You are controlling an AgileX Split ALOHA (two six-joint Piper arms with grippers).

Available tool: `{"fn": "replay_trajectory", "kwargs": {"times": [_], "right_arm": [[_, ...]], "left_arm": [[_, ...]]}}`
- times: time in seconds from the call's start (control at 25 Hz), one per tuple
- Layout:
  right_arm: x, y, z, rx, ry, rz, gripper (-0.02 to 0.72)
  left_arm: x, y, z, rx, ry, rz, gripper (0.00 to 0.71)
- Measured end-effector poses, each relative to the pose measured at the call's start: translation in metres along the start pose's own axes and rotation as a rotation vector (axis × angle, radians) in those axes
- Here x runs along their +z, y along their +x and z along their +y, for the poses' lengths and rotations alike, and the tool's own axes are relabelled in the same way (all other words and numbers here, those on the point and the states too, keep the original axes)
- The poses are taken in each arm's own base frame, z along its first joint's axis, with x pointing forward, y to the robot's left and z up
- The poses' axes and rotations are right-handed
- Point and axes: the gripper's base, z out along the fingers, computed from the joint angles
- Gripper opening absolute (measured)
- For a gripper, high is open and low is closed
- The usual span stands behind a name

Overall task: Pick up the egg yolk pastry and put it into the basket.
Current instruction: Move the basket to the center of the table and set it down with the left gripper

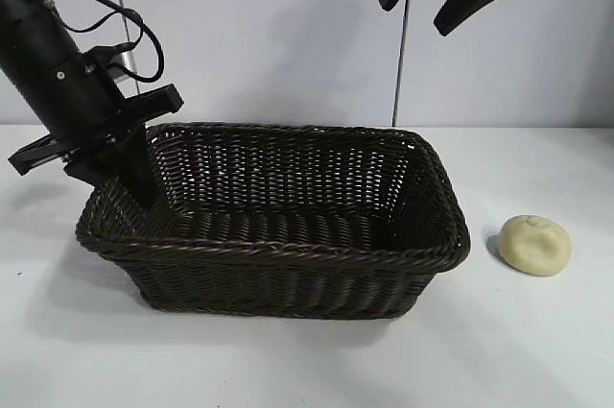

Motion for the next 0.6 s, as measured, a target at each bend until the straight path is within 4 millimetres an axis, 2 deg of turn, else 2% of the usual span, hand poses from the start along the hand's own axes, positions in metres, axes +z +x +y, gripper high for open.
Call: {"fn": "replay_trajectory", "kwargs": {"times": [0.12,0.2,0.36,0.6], "right_arm": [[0.0,0.0,0.0,0.0,0.0,0.0,0.454],[0.0,0.0,0.0,0.0,0.0,-0.001,0.454],[0.0,0.0,0.0,0.0,0.0,-0.001,0.454],[0.0,0.0,0.0,0.0,0.0,-0.001,0.454]], "left_arm": [[0.0,0.0,0.0,-0.002,0.003,-0.001,0.46],[0.0,0.0,0.0,-0.002,0.003,0.0,0.499],[-0.008,0.001,-0.003,0.011,-0.003,-0.011,0.521],[-0.035,0.006,-0.012,0.07,-0.03,-0.035,0.524]]}}
